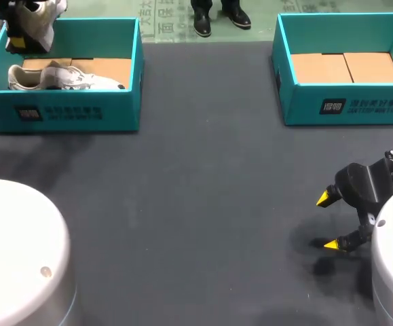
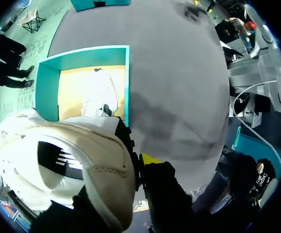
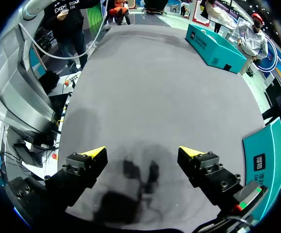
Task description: Take the shoe out of the shoebox, open the shoe tongue, remove and reinsert the insole, then place the shoe into the shoebox
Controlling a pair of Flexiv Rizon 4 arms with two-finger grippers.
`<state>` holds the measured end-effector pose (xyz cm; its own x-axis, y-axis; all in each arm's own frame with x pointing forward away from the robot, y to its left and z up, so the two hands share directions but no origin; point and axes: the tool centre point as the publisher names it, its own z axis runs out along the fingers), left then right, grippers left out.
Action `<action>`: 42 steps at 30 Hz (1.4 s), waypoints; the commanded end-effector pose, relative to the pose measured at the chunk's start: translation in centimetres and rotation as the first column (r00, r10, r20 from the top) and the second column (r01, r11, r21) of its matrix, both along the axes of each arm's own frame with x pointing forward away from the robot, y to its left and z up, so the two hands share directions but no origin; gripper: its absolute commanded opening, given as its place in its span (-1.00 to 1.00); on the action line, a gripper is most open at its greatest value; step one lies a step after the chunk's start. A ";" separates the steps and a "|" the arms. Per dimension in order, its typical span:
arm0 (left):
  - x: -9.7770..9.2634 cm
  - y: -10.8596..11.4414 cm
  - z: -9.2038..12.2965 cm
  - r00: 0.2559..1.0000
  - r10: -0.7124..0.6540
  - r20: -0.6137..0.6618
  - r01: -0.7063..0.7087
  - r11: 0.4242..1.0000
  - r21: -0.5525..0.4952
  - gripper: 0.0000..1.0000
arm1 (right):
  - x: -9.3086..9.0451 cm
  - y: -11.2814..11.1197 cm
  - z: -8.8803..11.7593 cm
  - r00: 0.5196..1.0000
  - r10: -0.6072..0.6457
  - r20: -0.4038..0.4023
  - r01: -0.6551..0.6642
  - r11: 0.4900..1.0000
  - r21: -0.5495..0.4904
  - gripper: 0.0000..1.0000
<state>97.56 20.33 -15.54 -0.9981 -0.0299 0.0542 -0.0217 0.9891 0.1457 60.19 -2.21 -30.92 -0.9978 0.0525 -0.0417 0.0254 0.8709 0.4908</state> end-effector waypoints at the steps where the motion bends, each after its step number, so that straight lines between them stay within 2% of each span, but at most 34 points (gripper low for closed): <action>1: 3.1 0.7 0.4 0.999 -0.018 -0.037 0.019 0.999 0.043 -1.00 | -0.3 0.0 0.1 1.000 -0.002 0.003 0.002 1.000 -0.001 1.00; 18: 3.2 0.8 0.3 0.999 -0.028 -0.023 0.029 0.999 0.046 -1.00 | -0.3 0.0 0.1 1.000 -0.002 0.003 0.002 1.000 -0.001 1.00; 32: 6.5 5.9 -0.9 0.997 -0.073 -0.016 0.074 0.995 0.065 -1.00 | -0.3 0.0 0.1 1.000 -0.002 0.003 0.002 1.000 -0.001 1.00; 38: 8.1 7.7 -0.8 0.974 -0.225 -0.025 0.226 0.970 0.087 -1.00 | -0.3 0.0 0.1 1.000 -0.002 0.003 0.002 1.000 -0.001 1.00; 41: 8.9 8.4 -0.7 0.932 -0.360 -0.033 0.362 0.925 0.113 -1.00 | -0.3 0.0 0.1 1.000 -0.002 0.003 0.002 1.000 -0.001 1.00; 42: 9.1 8.6 -0.7 0.894 -0.447 -0.042 0.449 0.886 0.116 -1.00 | -0.3 0.0 0.1 1.000 -0.002 0.003 0.002 1.000 -0.001 1.00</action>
<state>106.38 28.65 -16.38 -0.9590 0.2724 0.0783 0.2834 0.9265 0.2476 60.19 -2.21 -30.92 -0.9978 0.0525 -0.0416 0.0253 0.8709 0.4908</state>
